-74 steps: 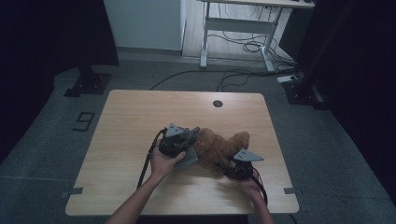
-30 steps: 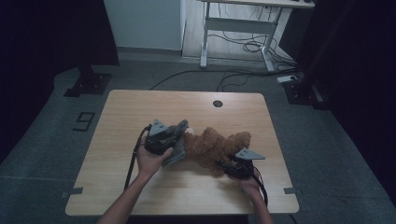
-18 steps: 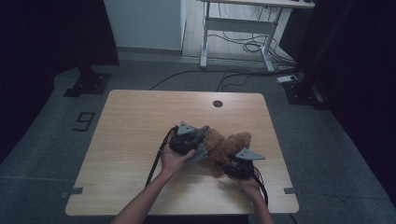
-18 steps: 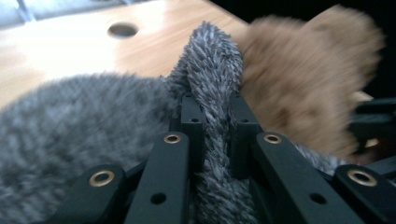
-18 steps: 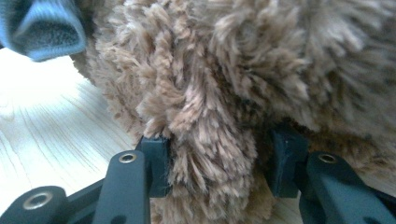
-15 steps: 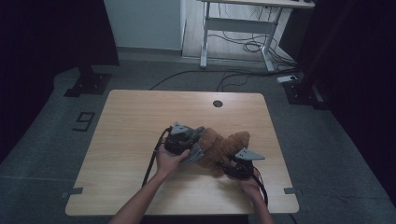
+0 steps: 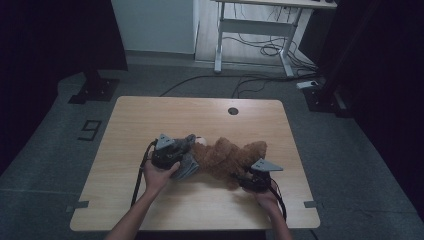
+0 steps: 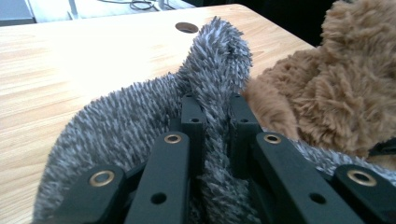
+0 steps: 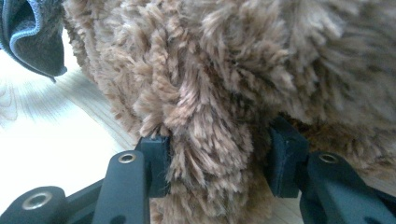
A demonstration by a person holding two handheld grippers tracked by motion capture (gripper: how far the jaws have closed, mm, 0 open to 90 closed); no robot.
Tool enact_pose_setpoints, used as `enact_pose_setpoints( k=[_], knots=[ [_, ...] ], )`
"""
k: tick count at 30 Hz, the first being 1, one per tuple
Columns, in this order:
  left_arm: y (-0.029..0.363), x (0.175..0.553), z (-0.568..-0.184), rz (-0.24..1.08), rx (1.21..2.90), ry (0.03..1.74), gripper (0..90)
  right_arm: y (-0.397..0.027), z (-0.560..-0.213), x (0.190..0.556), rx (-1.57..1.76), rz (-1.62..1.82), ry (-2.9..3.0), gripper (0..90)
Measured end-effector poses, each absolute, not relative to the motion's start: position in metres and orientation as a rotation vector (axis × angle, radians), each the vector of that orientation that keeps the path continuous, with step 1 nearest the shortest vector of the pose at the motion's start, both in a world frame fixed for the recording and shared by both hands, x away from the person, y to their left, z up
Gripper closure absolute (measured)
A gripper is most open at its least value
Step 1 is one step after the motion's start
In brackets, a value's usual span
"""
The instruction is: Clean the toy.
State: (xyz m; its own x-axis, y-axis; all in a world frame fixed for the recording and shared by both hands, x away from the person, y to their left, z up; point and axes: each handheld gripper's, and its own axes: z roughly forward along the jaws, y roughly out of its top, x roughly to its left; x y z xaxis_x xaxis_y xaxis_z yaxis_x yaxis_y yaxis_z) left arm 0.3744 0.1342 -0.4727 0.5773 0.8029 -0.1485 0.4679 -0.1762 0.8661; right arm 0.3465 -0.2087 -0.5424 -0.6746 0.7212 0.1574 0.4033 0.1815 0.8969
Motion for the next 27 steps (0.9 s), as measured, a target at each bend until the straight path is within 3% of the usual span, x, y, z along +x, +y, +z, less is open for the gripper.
enact_pose_setpoints(
  k=[7, 12, 27],
  knots=[
    [0.151, 0.374, -0.472, 0.477, 1.824, 1.095, 80.0, -0.21, -0.543, 0.347, 1.077, 1.493, 2.162, 51.1],
    [0.145, 0.365, -0.458, 0.504, 1.802, 1.033, 80.0, -0.212, -0.543, 0.349, 1.102, 1.504, 2.158, 51.1],
    [0.009, 0.352, -0.414, 0.341, 1.863, 0.725, 79.8, -0.212, -0.543, 0.349, 1.109, 1.498, 2.159, 51.1]
  ],
)
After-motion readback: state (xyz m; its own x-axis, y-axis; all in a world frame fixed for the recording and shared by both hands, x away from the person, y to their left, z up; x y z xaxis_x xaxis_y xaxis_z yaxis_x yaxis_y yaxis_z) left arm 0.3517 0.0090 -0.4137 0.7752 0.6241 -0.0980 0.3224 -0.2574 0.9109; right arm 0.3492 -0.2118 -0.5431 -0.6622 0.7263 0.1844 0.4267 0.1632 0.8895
